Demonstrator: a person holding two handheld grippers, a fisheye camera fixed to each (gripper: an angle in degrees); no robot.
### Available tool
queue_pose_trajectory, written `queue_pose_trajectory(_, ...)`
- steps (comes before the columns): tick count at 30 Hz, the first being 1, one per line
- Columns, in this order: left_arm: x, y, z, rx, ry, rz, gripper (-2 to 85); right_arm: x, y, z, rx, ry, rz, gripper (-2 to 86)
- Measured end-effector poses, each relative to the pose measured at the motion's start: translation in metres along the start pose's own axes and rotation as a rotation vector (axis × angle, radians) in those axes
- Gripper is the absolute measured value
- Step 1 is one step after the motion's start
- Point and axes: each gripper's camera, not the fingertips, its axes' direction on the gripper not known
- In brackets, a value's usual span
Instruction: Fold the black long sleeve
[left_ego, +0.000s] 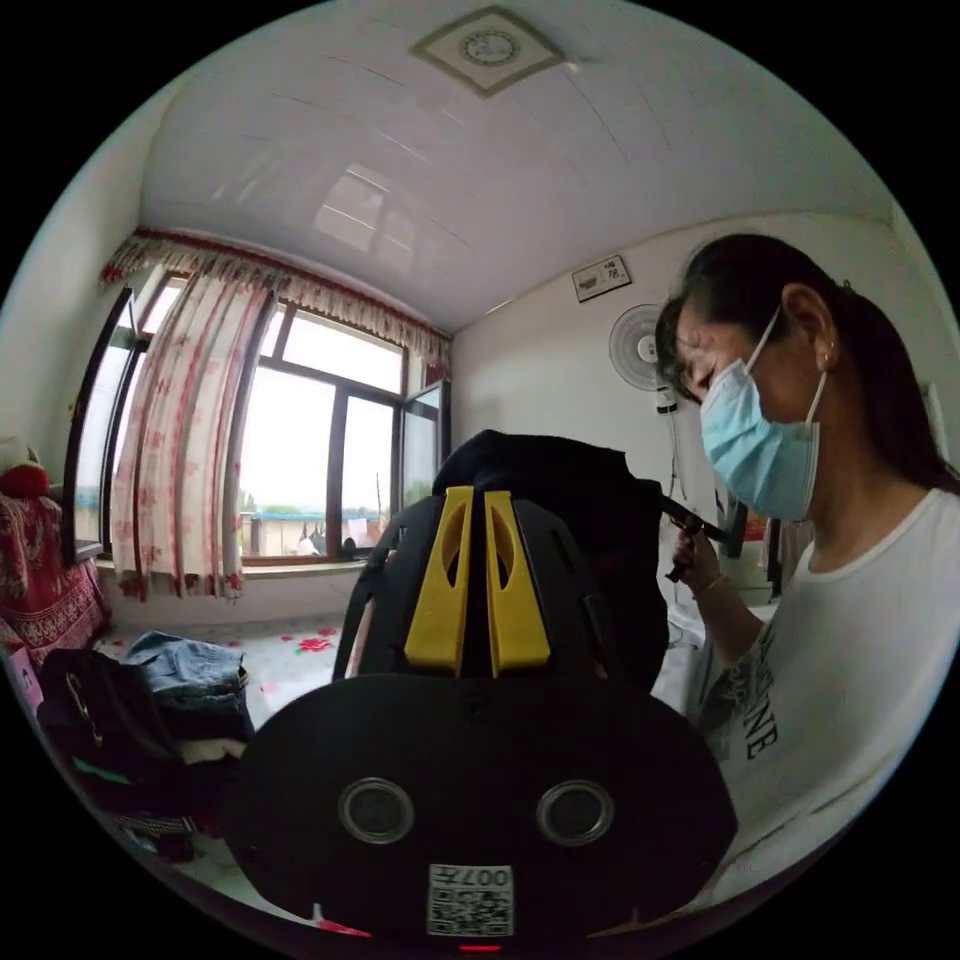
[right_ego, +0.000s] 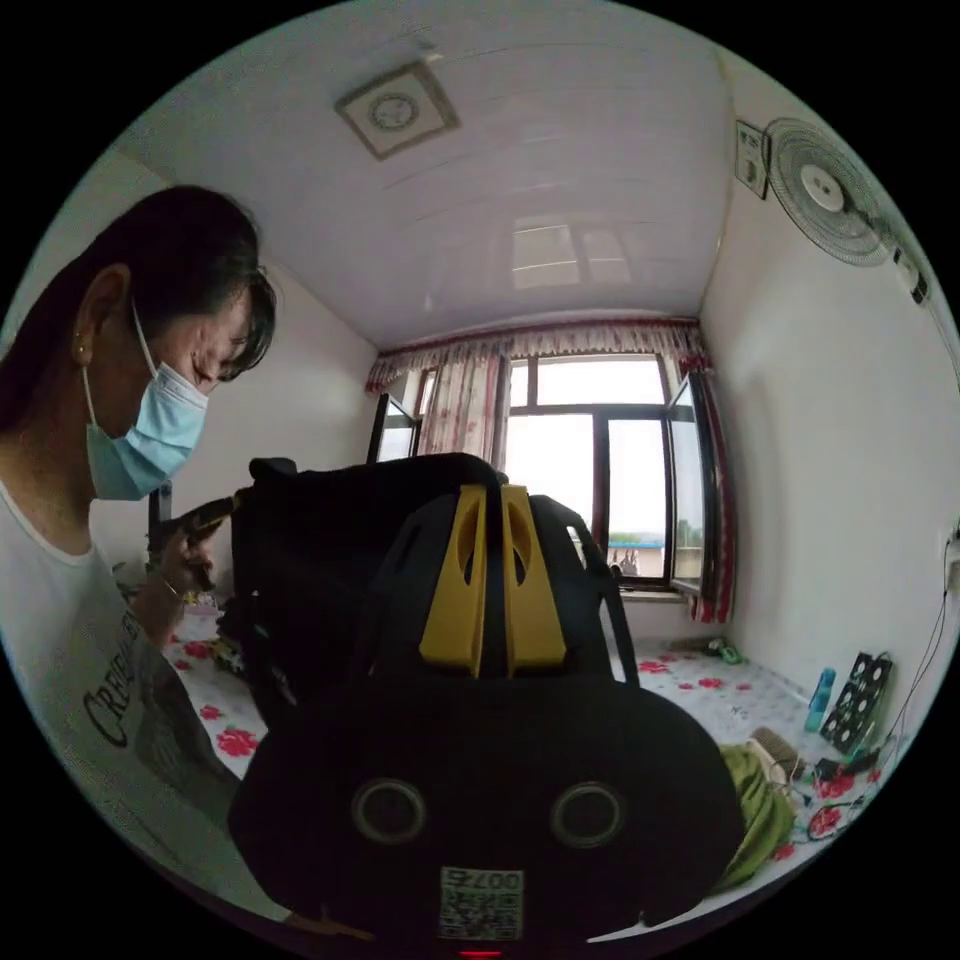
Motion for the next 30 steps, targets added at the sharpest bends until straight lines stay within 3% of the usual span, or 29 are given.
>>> queue_pose_trajectory(4, 0.002, -0.007, 0.018, -0.064, -0.129, 0.026, -0.6, 0.017, 0.005, 0.045, -0.075, -0.024, 0.006, 0.4)
queue_pose_trajectory(8, -0.051, 0.019, 0.103, -0.314, -0.278, -0.055, 0.8, 0.050, 0.029, 0.128, -0.227, -0.032, 0.061, 1.0)
queue_pose_trajectory(12, -0.149, 0.105, 0.201, -0.642, -0.414, -0.330, 8.4, 0.095, 0.108, 0.265, -0.587, 0.042, 0.127, 3.4)
queue_pose_trajectory(15, -0.171, 0.175, 0.200, -0.736, -0.552, -0.454, 8.4, 0.119, 0.201, 0.311, -0.876, 0.079, 0.236, 6.3)
queue_pose_trajectory(19, -0.157, 0.269, 0.170, -0.854, -0.530, -0.505, 8.8, 0.135, 0.334, 0.268, -1.074, 0.063, 0.384, 8.7)
queue_pose_trajectory(22, -0.135, 0.358, 0.149, -1.110, -0.528, -0.566, 9.0, 0.140, 0.428, 0.219, -1.292, 0.107, 0.482, 9.5)
queue_pose_trajectory(24, -0.120, 0.410, 0.136, -1.274, -0.544, -0.633, 9.2, 0.140, 0.468, 0.195, -1.416, 0.143, 0.505, 9.9)
queue_pose_trajectory(30, -0.113, 0.471, 0.155, -1.445, -0.477, -0.714, 11.1, 0.142, 0.528, 0.191, -1.579, 0.139, 0.429, 10.4)
